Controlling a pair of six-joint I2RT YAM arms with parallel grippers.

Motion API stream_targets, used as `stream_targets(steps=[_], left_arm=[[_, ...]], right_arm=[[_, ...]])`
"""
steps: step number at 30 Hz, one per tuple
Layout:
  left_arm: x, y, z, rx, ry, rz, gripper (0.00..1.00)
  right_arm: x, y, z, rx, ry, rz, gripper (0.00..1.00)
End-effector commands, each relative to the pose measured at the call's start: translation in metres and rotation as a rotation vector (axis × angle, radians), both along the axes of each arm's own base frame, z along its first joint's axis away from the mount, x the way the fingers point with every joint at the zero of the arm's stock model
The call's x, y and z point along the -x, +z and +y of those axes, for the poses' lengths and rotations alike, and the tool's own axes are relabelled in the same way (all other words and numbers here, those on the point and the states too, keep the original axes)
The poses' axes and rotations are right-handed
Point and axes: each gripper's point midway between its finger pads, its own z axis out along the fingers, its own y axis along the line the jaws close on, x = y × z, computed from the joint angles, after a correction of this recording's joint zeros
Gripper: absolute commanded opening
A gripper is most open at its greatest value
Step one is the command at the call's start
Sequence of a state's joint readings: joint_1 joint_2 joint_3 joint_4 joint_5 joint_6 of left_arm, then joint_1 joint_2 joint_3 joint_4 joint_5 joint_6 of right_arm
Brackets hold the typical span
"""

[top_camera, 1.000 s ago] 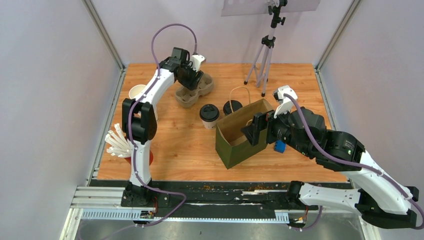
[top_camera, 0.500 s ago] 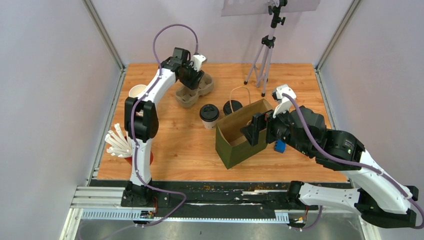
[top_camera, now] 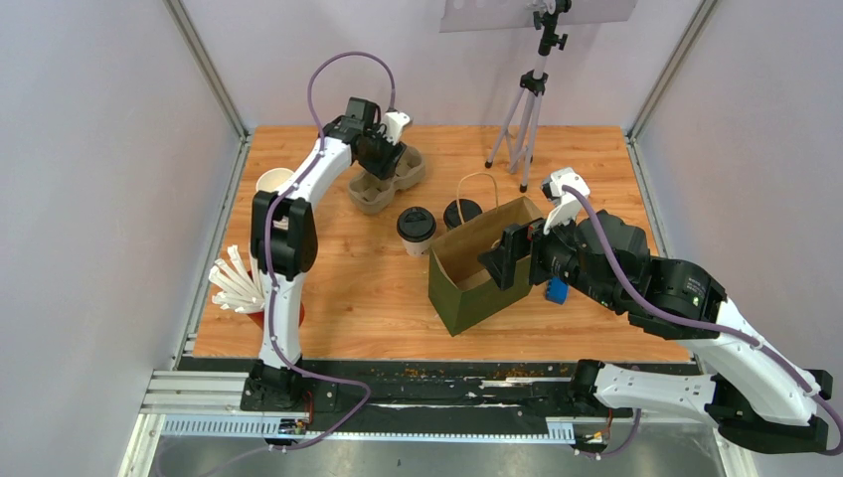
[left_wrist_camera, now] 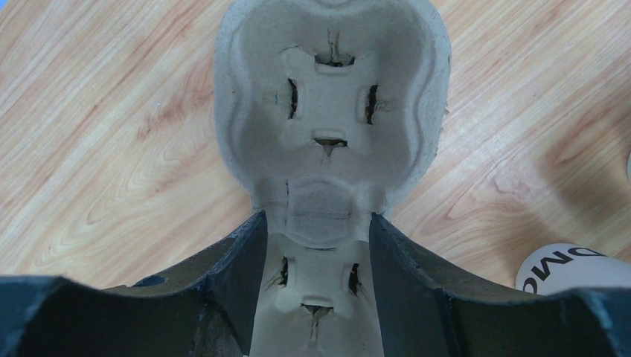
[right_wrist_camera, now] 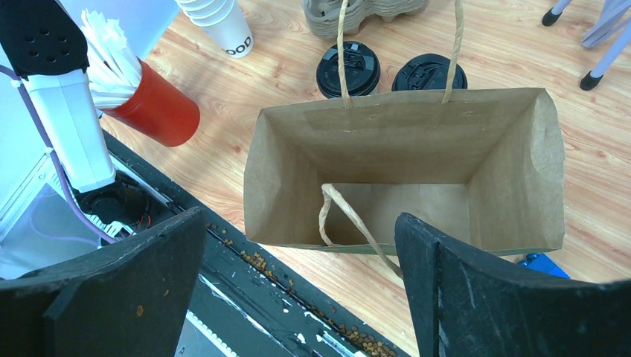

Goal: Pack the takeout coffee

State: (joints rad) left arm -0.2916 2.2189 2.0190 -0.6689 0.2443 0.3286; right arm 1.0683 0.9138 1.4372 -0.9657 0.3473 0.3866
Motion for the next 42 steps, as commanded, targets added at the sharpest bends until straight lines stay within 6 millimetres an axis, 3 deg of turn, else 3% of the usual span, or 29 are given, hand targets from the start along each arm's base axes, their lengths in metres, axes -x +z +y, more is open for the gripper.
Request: stream_targets(steps=[1,31,42], left_arm=[[-0.015,0.015,0.0,0.005,-0.005,-0.063,0.6],[-0.016,-0.004,0.0,-0.004,-0.005,-0.027,0.57],[-0.015,-0.008,-0.001,-0.005,-0.009,-0.019,0.5]], right_arm=[[0.001,0.025,0.0,-0.068,0.007,-0.05,0.97],[-0.003,0.034,0.001,-0.061,0.01,-0.083,0.97],[-0.004,0.034,0.002,-0.056,0.012,-0.087,0.97]])
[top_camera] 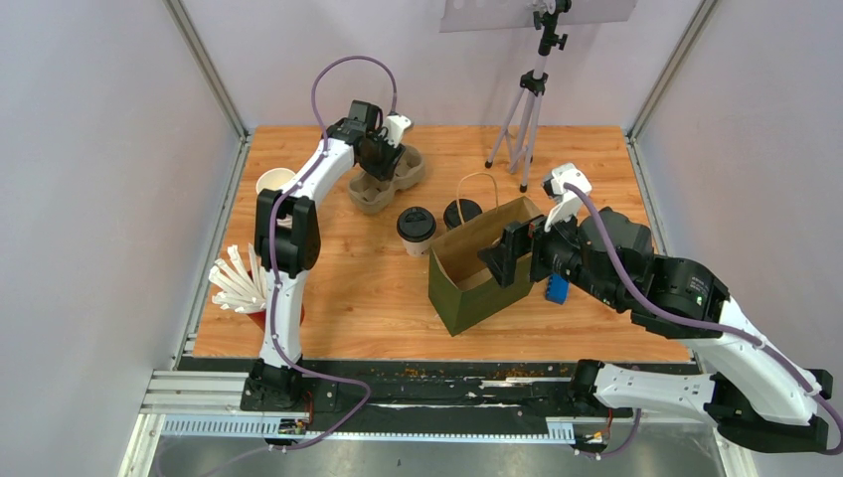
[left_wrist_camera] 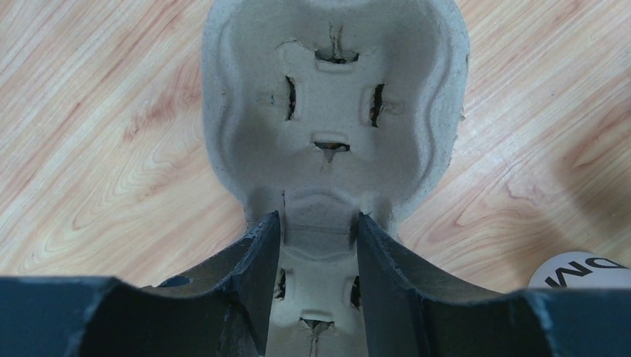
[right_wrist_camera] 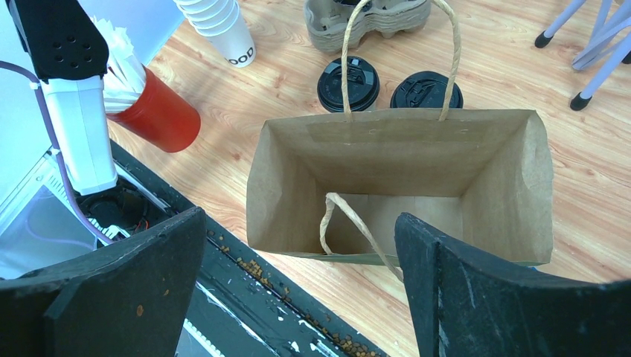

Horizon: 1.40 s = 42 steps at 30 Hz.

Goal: Pack the takeout coffee

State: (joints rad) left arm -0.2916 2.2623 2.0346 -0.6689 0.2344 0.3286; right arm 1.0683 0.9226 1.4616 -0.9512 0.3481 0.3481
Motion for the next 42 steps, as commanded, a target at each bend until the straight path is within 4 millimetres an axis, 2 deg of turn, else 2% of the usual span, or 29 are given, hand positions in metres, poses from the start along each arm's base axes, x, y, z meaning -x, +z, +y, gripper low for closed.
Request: stream_targets(steps=[1,6,11,14,26,33,38,40,42], left_arm=[[-0.011,0.01,-0.002,0.012,-0.018,-0.043,0.48],[-0.01,0.011,-0.002,0.014,-0.017,-0.038,0.42],[-0.009,0.022,-0.002,0.024,-0.019,-0.046,0.37],[-0.009,0.033,-0.003,0.031,-0.016,-0.06,0.37],[-0.002,0.056,0.002,0.043,0.045,-0.052,0.36],[0.007,0.087,0.004,0.078,0.088,-0.074,0.36],[0.026,0.117,-0.001,0.154,0.112,-0.063,0.34],[0.036,0.13,-0.003,0.184,0.1,-0.058,0.34],[0.047,0.145,-0.007,0.224,0.09,-0.056,0.34]], right_arm=[[-0.002,0.023,0.0,-0.057,0.0,-0.049,0.97],[-0.002,0.023,-0.001,-0.055,-0.002,-0.051,0.97],[-0.001,0.022,-0.001,-0.057,-0.004,-0.049,0.97],[-0.002,0.02,-0.001,-0.055,-0.004,-0.048,0.97],[-0.001,0.012,0.001,-0.052,-0.002,-0.035,0.97],[-0.002,0.004,0.005,-0.086,-0.035,0.024,0.97],[-0.006,0.002,0.002,-0.152,-0.118,0.069,0.95],[-0.009,-0.001,0.001,-0.134,-0.136,0.066,0.95],[-0.016,-0.008,-0.009,-0.093,-0.198,0.066,0.96]])
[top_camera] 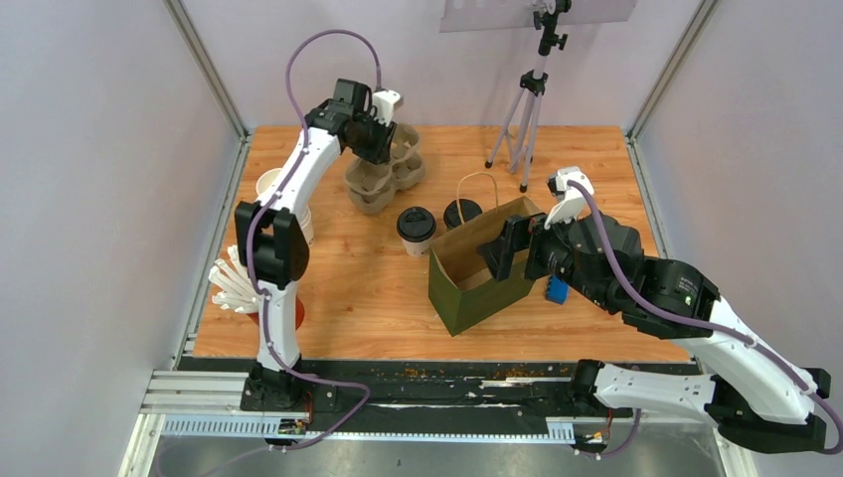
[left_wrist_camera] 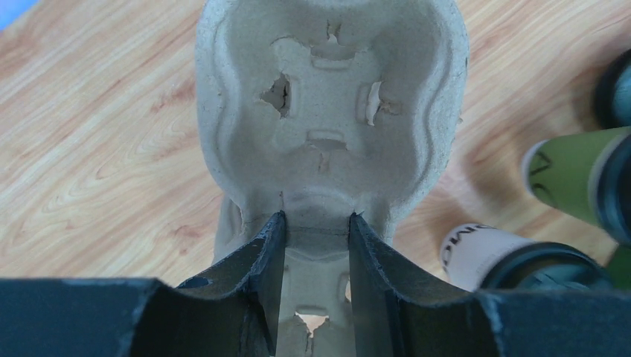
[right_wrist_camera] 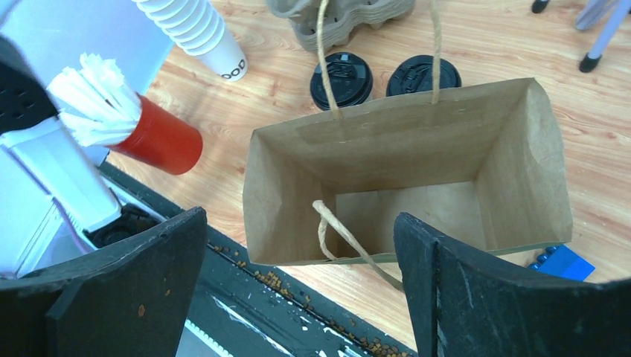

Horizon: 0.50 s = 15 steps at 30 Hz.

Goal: Pack the takeout coffee

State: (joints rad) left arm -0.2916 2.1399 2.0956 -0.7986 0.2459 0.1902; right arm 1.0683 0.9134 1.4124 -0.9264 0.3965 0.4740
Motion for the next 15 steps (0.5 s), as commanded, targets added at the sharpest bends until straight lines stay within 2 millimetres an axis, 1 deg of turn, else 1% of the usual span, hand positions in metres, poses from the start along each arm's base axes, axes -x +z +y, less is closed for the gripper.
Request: stream_targets(steps=[1,3,6,9,11,12,13,15], left_arm=[[0.03,0.081,-0.008,0.145,-0.004,-0.069,0.34],[0.043,0.096,-0.01,0.179,-0.008,-0.074,0.34],[0.062,0.118,-0.013,0.212,-0.019,-0.089,0.34],[0.081,0.141,-0.017,0.243,-0.042,-0.102,0.34],[0.094,0.158,-0.021,0.268,-0.056,-0.115,0.34],[0.102,0.169,-0.022,0.28,-0.062,-0.13,0.34],[0.109,0.176,-0.025,0.289,-0.072,-0.139,0.34],[0.123,0.192,-0.03,0.314,-0.093,-0.161,0.35]], right_arm=[[-0.013,-0.001,-0.014,-0.004,-0.135,0.005,0.95],[-0.014,-0.001,-0.016,-0.001,-0.141,-0.005,0.93],[-0.01,-0.001,-0.011,0.001,-0.098,-0.007,0.86],[-0.006,-0.007,-0.013,0.023,-0.079,0.01,0.79],[-0.005,-0.009,-0.02,0.018,-0.115,0.026,0.75],[-0.006,-0.008,-0.027,0.003,-0.153,0.037,0.72],[-0.006,-0.007,-0.033,-0.018,-0.194,0.05,0.7],[-0.006,-0.004,-0.044,-0.064,-0.269,0.079,0.7]])
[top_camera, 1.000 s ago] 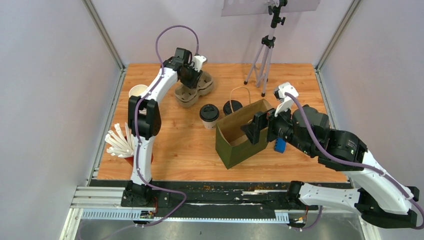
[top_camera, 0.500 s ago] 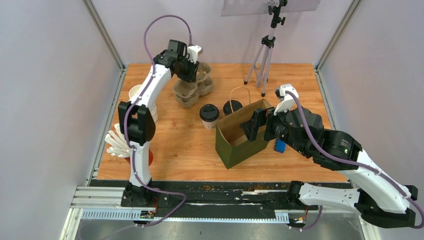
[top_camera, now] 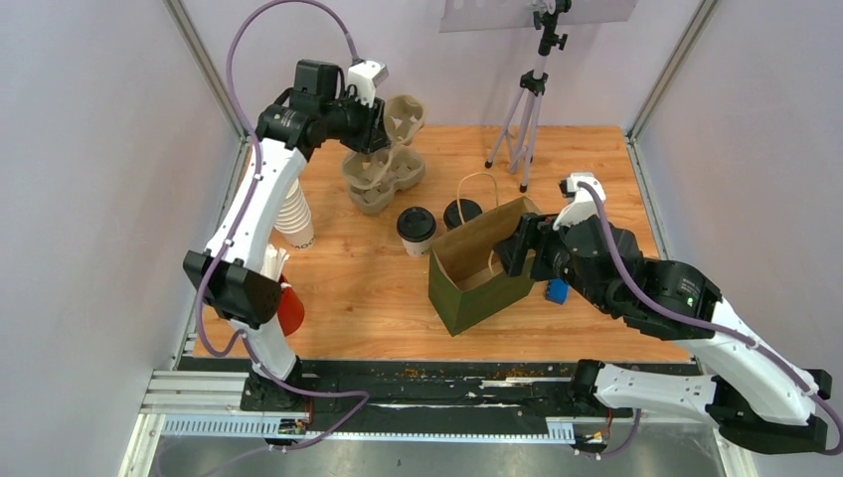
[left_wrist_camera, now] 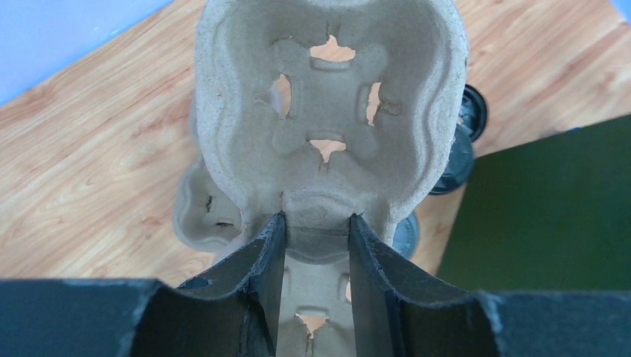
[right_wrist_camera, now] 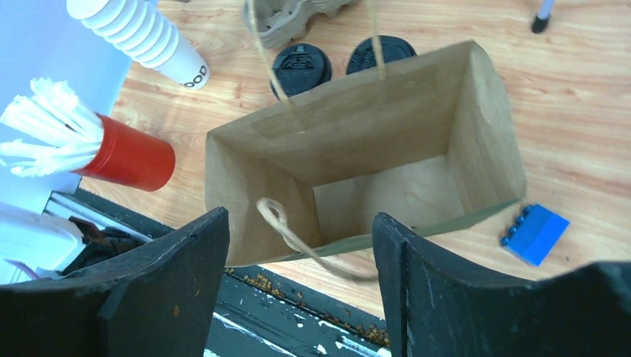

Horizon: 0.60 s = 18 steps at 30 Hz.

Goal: Pack the takeout coffee

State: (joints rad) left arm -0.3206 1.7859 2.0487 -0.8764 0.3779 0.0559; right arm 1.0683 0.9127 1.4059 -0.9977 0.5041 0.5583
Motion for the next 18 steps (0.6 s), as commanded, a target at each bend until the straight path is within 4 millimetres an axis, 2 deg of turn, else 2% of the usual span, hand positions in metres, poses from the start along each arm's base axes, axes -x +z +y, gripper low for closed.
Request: stream_targets(steps=[1,6,11,15,18], left_arm=[[0.044,0.052,-0.016,0.092,-0.063,-0.054,0.35],[0.081,0.079,-0.033,0.164,-0.132,-0.075,0.35],[0.124,0.085,-0.053,0.219,-0.23,-0.062,0.35],[0.149,0.088,-0.056,0.221,-0.251,-0.074,0.35],[0.166,0.096,-0.059,0.249,-0.27,-0.092,0.35]], right_arm=[[0.002,0.009,-0.03,-0.099,-0.168,0.042,0.72],[0.006,0.016,-0.039,-0.164,-0.216,0.067,0.77],[0.008,0.032,-0.03,-0.145,-0.094,-0.021,0.82],[0.008,0.035,-0.05,-0.226,-0.242,0.05,0.75],[0.014,0.044,-0.037,-0.363,-0.222,0.106,0.72]])
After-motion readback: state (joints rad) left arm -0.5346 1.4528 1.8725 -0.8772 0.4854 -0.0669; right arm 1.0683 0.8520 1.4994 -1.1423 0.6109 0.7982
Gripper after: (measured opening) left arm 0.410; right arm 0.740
